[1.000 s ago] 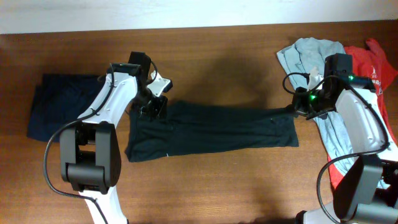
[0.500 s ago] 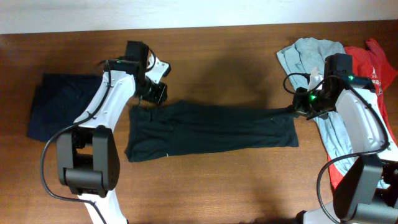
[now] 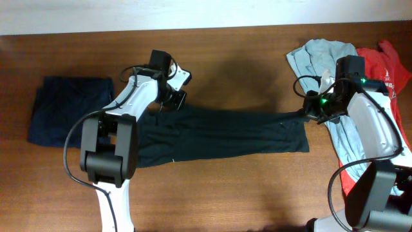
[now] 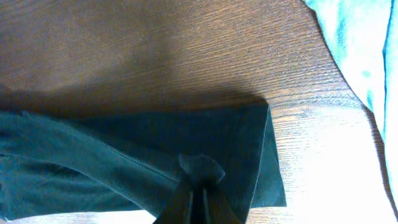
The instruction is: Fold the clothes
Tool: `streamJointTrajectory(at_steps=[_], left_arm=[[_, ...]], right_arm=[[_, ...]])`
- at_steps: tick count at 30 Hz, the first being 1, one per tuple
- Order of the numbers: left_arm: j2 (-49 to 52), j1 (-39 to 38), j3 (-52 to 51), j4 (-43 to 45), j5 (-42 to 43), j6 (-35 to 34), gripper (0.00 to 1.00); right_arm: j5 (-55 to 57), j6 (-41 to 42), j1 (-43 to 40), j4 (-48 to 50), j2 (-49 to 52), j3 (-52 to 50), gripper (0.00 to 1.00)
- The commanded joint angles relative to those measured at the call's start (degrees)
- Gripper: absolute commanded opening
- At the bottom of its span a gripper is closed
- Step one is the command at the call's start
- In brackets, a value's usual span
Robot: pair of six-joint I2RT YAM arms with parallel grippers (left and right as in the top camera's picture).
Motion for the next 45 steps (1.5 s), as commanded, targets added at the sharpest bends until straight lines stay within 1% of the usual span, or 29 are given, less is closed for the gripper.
streamJointTrajectory(at_steps=[1,2,9,15,16,17,19,21,23,25,28,32,33,34,35,36,39,43,45], left_arm=[[1.3,-0.3,1.4,0.1,0.9,0.0,0.02],[1.1,-0.3,2.0,-0.3,0.8,0.0,0.01],[-3.5,-0.3,10.0,-9.0,-4.7,0.0,0.01],[-6.4,-0.3,11.6,-13.1,-4.4,0.0,0.01],[-6.2,-0.3,11.5,-13.7,-4.0,0.0,0.03],[-5.6,-0.3,10.9,-15.1,-2.3,0.0,0.17],[-4.8,-0.6,8.8,-15.2,-0.5,0.1,0.27],[-4.0,-1.0,7.1,-14.4,-0.2,0.1,0.3],[-3.0,-2.0,4.7,-12.0,-0.2,0.1,0.38],[-2.4,-2.7,3.9,-10.3,-0.2,0.1,0.42],[-0.8,-3.6,3.9,-8.7,-0.2,0.1,0.44],[0.7,-4.5,3.9,-9.0,-0.2,0.3,0.42],[0.7,-4.5,3.9,-8.8,-0.3,0.6,0.35],[0.6,-4.5,3.9,-8.5,-1.4,0.7,0.12],[0.6,-4.5,4.0,-8.3,-1.9,0.7,0.03],[0.6,-4.4,4.4,-8.4,-2.2,0.7,0.0],[0.1,-4.3,7.0,-10.3,-3.1,0.7,0.0],[-2.5,-4.3,13.9,-15.9,-8.9,0.7,0.0],[-3.4,-4.3,15.5,-17.5,-9.8,0.7,0.01]], right_arm=[[0.9,0.0,-0.2,0.0,-0.9,0.3,0.06],[0.9,0.0,-0.2,0.0,-0.9,0.3,0.06],[0.9,0.0,-0.2,0.0,-0.9,0.3,0.06],[0.9,0.0,-0.2,0.0,-0.9,0.3,0.06],[0.9,0.0,-0.2,0.0,-0.9,0.3,0.05],[0.9,0.0,-0.2,0.0,-0.9,0.3,0.06],[0.9,0.0,-0.2,0.0,-0.9,0.3,0.06],[0.9,0.0,-0.2,0.0,-0.9,0.3,0.06],[0.9,0.0,-0.2,0.0,-0.9,0.3,0.06],[0.9,0.0,-0.2,0.0,-0.9,0.3,0.06],[0.9,0.0,-0.2,0.0,-0.9,0.3,0.06],[0.9,0.0,-0.2,-0.1,-0.9,0.3,0.06],[0.9,0.0,-0.2,0.0,-0.9,0.3,0.05],[0.9,0.0,-0.2,-0.1,-0.9,0.3,0.05],[0.9,0.0,-0.2,-0.2,-0.9,0.3,0.05],[0.9,0.0,-0.2,-0.2,-0.9,0.3,0.06],[0.9,0.0,-0.2,-0.2,-0.9,0.3,0.05],[0.9,0.0,-0.2,-0.2,-0.9,0.3,0.06],[0.9,0.0,-0.2,-0.2,-0.9,0.3,0.06]])
